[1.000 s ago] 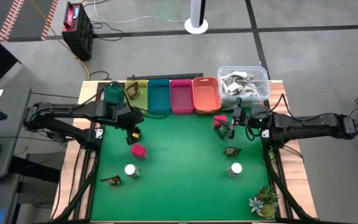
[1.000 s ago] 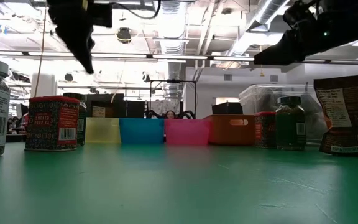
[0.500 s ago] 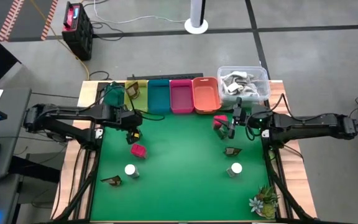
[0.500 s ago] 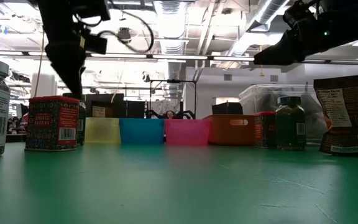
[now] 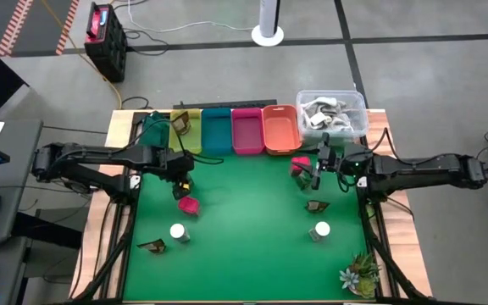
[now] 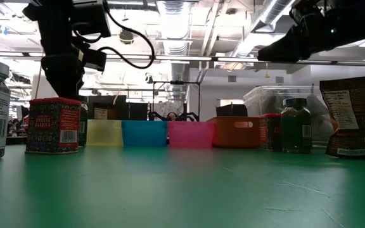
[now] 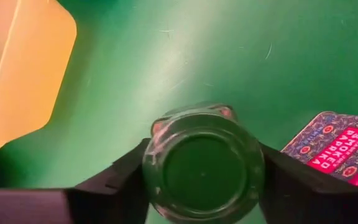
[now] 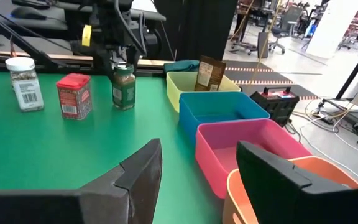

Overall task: Sort spices by type
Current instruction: Put the left green spice bottle into the blue bin

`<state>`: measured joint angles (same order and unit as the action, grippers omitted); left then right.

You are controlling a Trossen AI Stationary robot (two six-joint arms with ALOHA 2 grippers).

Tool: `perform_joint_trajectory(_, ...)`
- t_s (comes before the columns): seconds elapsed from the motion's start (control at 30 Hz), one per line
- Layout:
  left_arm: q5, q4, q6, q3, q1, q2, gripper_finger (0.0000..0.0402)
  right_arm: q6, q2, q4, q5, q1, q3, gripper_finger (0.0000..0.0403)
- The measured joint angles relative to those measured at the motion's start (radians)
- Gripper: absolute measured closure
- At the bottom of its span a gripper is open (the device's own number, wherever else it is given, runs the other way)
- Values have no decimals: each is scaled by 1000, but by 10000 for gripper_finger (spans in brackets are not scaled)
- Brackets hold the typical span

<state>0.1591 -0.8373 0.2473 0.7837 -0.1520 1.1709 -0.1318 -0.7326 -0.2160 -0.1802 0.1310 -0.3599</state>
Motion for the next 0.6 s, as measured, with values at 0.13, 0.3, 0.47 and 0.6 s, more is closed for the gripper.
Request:
perform_joint_trajectory(0.13,-4,1,3,6,-1,-1,211,0,0,-2,0,1,0,168)
perform_joint_trajectory(0.3,-10,0,-7,84,-18,23,211,5,-24,-21,0,19,0,168)
perform_joint_trajectory(0.47,-17,-7,-98,242,-32,150,211,8,-85,-76,0,37,0,168)
perform_joint_trajectory(0.6,-20,-34,-205,434,-53,291,211,9,-133,-99,0,36,0,168)
